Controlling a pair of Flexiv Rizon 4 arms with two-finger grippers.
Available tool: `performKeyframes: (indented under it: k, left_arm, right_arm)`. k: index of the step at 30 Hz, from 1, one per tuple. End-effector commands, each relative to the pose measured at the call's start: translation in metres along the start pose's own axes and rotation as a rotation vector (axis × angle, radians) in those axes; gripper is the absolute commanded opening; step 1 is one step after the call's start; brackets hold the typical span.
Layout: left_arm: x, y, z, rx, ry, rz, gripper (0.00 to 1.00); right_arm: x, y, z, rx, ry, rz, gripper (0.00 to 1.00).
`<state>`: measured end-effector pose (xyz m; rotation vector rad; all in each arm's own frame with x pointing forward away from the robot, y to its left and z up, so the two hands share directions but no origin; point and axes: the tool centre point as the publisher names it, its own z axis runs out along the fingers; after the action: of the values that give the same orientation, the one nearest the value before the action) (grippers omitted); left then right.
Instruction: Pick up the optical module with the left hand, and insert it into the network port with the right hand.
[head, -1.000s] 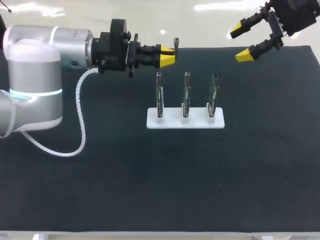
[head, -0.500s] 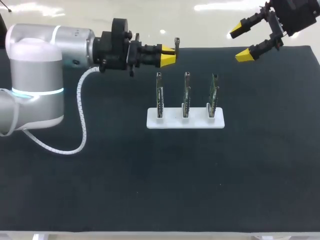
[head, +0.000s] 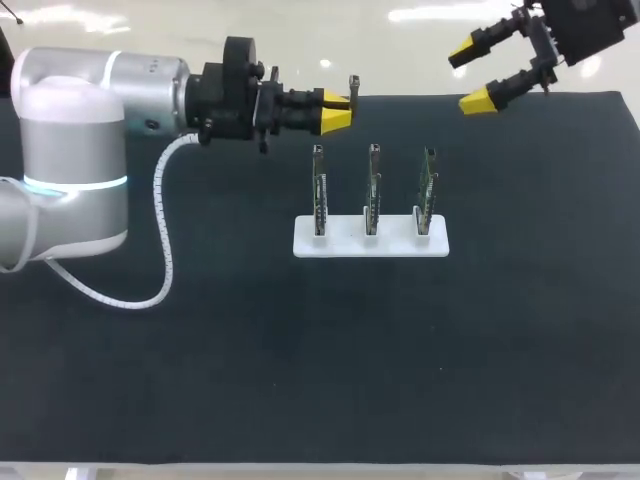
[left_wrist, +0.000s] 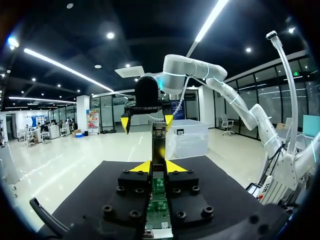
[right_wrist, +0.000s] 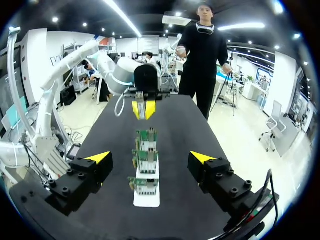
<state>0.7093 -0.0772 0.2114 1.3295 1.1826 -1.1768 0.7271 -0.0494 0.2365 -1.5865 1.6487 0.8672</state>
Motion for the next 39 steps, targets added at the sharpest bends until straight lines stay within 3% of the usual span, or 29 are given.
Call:
performKeyframes:
  k: [1,10,22,39]
  left_arm:
    - [0.0,0.001,0.0,0.002,0.001,0.0,0.0]
    - [0.0,0.001,0.0,0.002,0.001,0.0,0.0]
    - [0.0,0.001,0.0,0.002,0.001,0.0,0.0]
    - [0.0,0.001,0.0,0.002,0.001,0.0,0.0]
  right_arm:
    - [-0.012,-0.01,0.018,0.007,0.009,0.018,1.0]
    - [-0.042,-0.013,0.05,0.038,0.034,0.032,1.0]
    - [-0.074,0.004,0.073,0.051,0.051,0.044,1.0]
    - [-0.08,0.011,0.093,0.075,0.048,0.052,0.97]
